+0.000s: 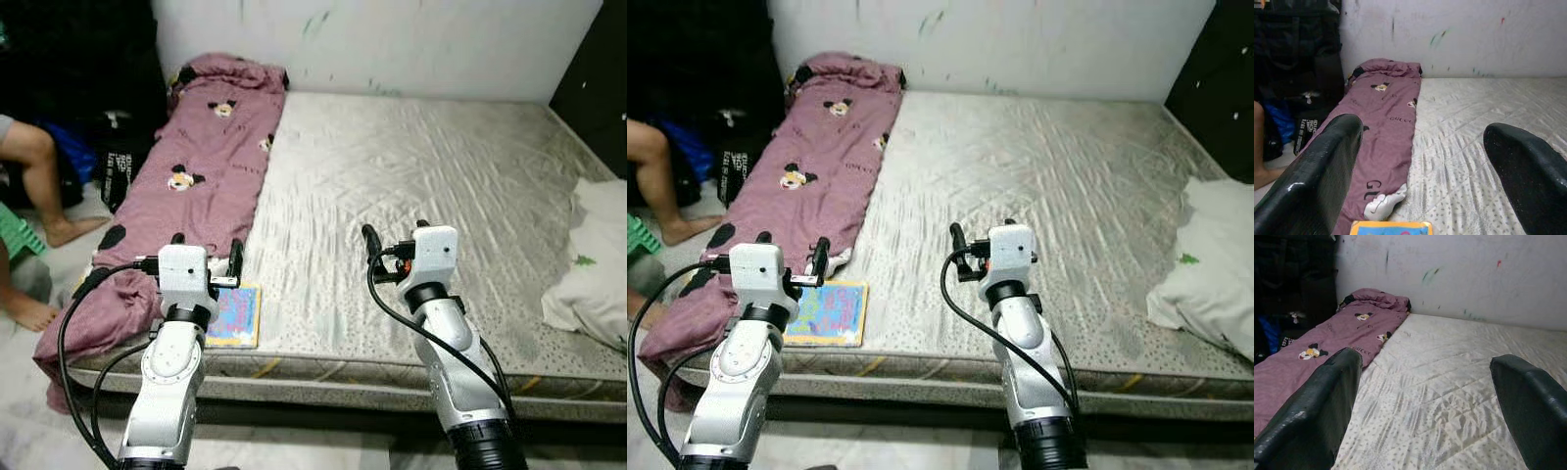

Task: Clean up the room

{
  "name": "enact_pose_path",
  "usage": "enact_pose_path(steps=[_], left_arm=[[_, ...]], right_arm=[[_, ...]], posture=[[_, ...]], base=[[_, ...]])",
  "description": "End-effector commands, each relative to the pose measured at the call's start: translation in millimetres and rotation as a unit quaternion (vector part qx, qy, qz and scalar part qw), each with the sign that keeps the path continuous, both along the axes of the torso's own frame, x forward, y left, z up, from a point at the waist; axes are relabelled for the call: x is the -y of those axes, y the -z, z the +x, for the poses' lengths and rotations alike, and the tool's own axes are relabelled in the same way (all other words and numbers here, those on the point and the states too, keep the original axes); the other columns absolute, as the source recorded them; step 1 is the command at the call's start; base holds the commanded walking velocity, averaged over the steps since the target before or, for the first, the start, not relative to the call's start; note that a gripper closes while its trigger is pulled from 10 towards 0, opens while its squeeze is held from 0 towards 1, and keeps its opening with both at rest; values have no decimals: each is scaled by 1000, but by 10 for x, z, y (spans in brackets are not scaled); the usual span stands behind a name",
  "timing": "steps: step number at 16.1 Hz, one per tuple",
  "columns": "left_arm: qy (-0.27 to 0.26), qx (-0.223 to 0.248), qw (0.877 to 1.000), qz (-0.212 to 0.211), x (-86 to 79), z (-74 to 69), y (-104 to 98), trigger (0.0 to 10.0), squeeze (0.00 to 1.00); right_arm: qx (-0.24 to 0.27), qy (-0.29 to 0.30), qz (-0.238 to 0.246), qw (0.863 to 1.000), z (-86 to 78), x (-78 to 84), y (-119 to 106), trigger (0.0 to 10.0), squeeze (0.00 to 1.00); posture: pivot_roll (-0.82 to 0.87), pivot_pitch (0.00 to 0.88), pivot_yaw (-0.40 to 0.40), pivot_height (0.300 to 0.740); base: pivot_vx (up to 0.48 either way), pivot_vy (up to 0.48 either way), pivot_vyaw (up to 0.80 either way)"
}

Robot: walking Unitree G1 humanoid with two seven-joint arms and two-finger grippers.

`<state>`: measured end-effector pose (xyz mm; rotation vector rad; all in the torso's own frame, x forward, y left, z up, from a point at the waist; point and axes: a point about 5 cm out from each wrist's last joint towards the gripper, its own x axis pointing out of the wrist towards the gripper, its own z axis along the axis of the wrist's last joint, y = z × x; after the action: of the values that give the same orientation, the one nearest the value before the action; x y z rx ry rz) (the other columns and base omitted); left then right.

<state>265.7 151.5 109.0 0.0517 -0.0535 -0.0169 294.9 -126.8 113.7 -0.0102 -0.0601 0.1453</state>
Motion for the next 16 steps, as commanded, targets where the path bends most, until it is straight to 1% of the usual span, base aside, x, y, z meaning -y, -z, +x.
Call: enact_pose_path(steps=[1,6,11,13,16], left_arm=[[6,11,1000,1,5,11,-49,10000,0],[9,12,1000,-6,20,12,-50,10000,0],[15,5,1000,-2,34,20,-35,10000,0],[16,4,1000,-4,59,21,-31,10000,0],[19,2,1000,10,93,27,-30,10000,0]], right_arm=[[1,-3,-4,1000,18,-19,-17,10000,0],[2,-5,-8,1000,33,-15,-18,10000,0],[3,-2,-12,1000,30,-2,-7,10000,0],[4,-2,-11,1000,27,-4,-11,10000,0],[2,-1,-11,1000,31,1,-1,10000,0]], posture=[[6,0,-38,740],[9,0,-40,740],[9,0,-38,740],[8,0,-34,740],[11,0,-36,740]], base=[[311,0,0],[346,0,0],[320,0,0],[0,0,0],[0,0,0]])
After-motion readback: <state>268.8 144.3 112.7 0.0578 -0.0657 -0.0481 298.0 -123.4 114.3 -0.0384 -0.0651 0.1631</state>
